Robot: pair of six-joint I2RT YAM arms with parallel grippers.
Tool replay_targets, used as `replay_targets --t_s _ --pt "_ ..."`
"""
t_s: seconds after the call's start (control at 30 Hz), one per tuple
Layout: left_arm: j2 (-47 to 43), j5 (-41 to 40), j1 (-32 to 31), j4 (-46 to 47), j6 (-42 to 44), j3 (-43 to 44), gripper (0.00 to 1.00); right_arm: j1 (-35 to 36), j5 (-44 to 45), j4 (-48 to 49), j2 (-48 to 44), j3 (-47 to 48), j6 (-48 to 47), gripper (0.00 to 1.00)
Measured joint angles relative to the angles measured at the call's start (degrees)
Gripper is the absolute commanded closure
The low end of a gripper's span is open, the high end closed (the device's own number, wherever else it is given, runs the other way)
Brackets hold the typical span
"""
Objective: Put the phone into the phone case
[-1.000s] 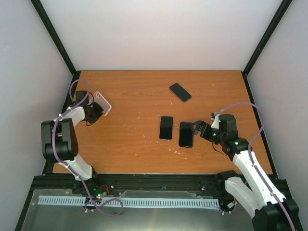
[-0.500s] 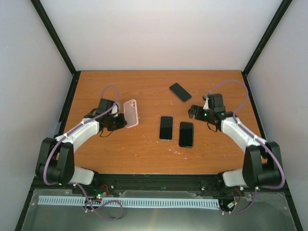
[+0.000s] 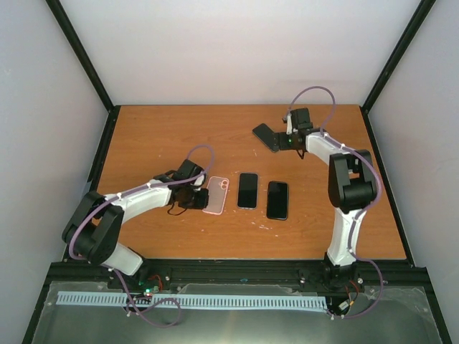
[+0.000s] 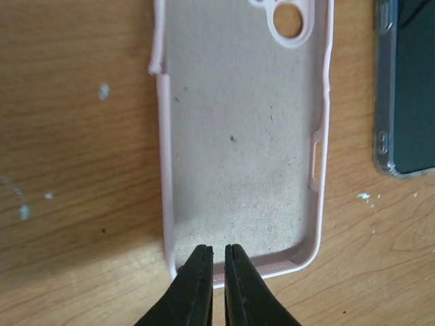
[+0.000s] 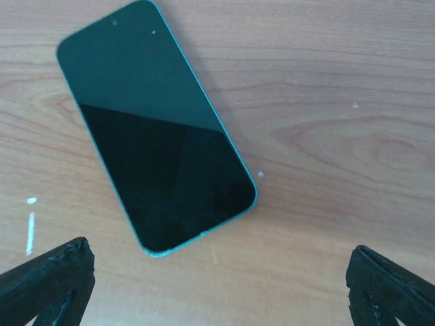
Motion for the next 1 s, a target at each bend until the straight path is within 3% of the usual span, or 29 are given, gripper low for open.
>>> replay_targets --t_s 0.2,0.33,0.47,0.77,1.0 --pt "1.51 -0.79 -1.53 -0.52 -0.96 0.0 0.75 0.37 -0.37 -4.11 9.62 9.79 -4.0 0.03" --pt "0.61 -0.87 -1.55 -0.52 -2.21 0.02 0.43 0.74 -0.98 -6.25 13.73 15.37 -5.42 0.05" --pt "-1.9 0.35 -0.92 0.2 -4.02 0.0 0.25 1.29 -1.73 -7.37 16.59 19.63 -6.62 0.05" --pt "-4.66 6.95 6.91 4.79 -5.16 -2.86 0.18 1.99 -2.25 -11.13 22.12 26.67 -8.85 0.0" --pt "-3.74 9.42 8.11 6.75 -5.18 -3.37 0.15 2.25 -1.62 -13.07 22.69 27.85 -10.78 0.13"
